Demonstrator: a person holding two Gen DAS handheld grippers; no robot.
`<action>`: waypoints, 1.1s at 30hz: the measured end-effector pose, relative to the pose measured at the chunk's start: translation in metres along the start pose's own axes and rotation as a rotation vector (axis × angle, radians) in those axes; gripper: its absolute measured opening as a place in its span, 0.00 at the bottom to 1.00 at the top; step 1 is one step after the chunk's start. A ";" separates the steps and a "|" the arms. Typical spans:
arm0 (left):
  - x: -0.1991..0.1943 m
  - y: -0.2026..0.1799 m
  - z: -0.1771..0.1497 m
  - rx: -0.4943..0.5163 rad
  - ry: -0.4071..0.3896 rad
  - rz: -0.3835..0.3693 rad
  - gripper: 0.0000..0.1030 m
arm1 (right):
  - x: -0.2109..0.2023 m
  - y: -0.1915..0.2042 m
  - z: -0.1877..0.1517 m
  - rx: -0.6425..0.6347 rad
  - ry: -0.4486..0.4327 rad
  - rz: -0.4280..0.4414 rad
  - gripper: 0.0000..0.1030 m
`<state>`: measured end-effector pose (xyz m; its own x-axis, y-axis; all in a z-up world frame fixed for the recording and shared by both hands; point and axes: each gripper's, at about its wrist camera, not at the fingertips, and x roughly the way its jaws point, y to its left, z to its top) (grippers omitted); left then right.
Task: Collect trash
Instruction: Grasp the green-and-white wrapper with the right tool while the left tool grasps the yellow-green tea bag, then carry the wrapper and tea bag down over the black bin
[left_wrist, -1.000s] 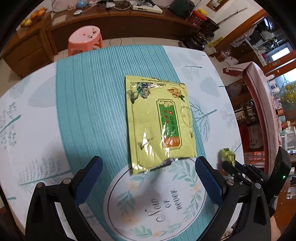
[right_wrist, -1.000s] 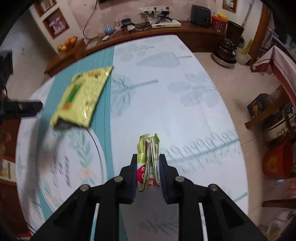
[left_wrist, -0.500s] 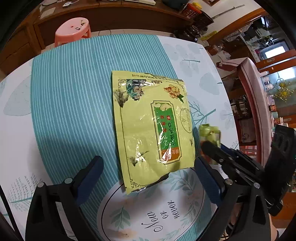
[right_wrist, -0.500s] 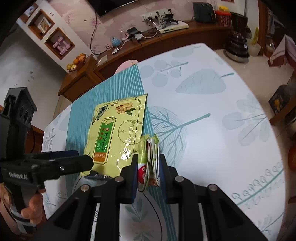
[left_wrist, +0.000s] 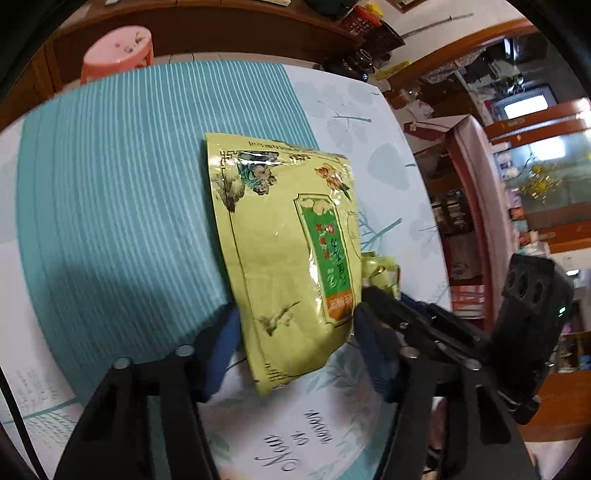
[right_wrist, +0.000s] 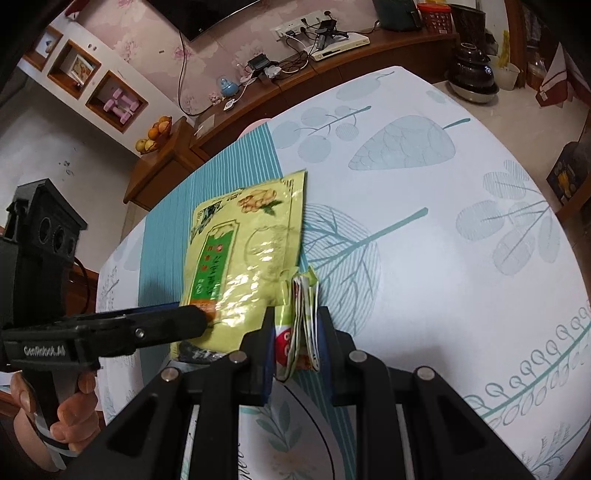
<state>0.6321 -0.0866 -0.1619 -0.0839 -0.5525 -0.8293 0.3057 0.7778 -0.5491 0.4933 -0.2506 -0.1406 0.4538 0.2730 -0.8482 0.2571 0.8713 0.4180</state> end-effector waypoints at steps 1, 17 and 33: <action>0.000 0.001 0.000 -0.002 -0.003 -0.005 0.55 | 0.000 0.000 0.000 0.001 -0.002 0.003 0.19; 0.013 -0.013 0.003 -0.048 -0.023 0.032 0.14 | -0.001 0.003 -0.003 0.009 -0.006 0.024 0.19; -0.057 -0.065 -0.105 0.027 -0.074 0.177 0.04 | -0.078 -0.001 -0.094 0.044 0.010 0.082 0.19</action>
<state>0.5178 -0.0742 -0.0901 0.0433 -0.4288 -0.9024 0.3348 0.8572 -0.3913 0.3778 -0.2348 -0.1057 0.4664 0.3465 -0.8139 0.2567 0.8275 0.4994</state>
